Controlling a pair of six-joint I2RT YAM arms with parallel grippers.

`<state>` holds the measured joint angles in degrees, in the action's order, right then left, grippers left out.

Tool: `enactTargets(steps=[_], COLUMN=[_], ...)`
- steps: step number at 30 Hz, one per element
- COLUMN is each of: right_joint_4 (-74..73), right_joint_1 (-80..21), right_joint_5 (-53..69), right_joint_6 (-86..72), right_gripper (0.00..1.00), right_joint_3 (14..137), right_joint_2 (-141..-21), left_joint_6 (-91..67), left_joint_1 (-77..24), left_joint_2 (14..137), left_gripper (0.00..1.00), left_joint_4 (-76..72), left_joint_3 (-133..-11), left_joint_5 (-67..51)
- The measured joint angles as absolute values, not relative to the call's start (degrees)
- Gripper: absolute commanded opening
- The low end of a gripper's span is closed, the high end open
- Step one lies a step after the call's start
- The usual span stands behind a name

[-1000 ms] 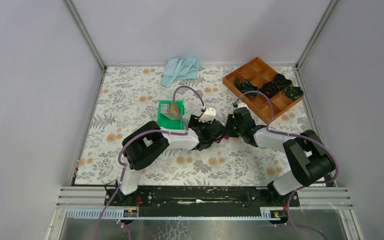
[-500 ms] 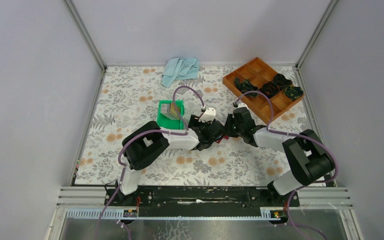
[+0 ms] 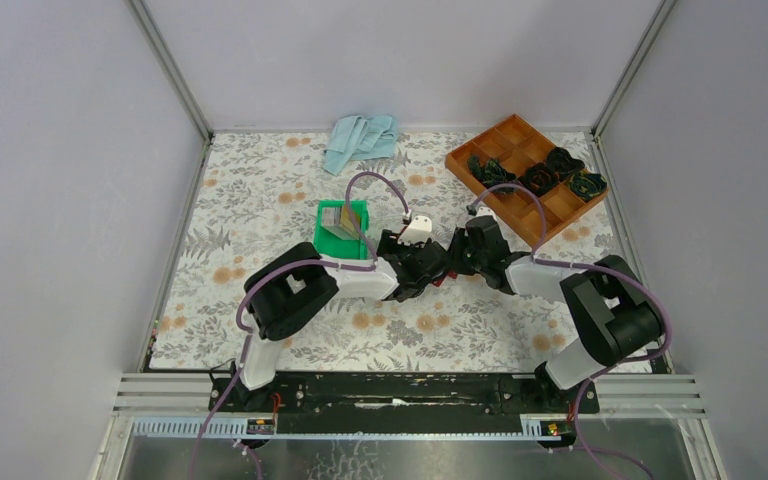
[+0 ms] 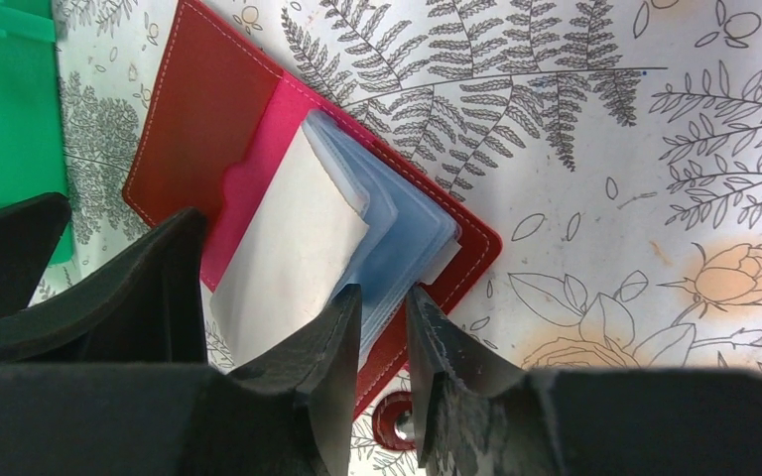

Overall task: Put the credit cards into the card holder
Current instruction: Open the card holder at the center of the board.

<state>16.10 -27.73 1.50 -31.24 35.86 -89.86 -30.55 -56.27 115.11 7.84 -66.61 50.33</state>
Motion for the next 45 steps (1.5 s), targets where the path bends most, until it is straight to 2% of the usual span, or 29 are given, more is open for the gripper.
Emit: enactTargets(steps=[8,45], right_joint_4=[20.3,20.2], right_joint_1=[-27.7,-27.7], right_joint_5=[2.2,4.2], right_joint_6=[-33.1,-33.6], right_gripper=[0.32,0.34], right_joint_3=[33.8,33.5], right_joint_2=[-89.7,-85.4], left_joint_6=[-31.0,-33.1], left_joint_1=[-56.3,-59.4], left_joint_2=[115.1,114.5], left_gripper=[0.72,0.7], left_joint_4=[7.9,10.8], left_joint_3=[-66.6,-66.6], left_joint_5=[50.1,49.7])
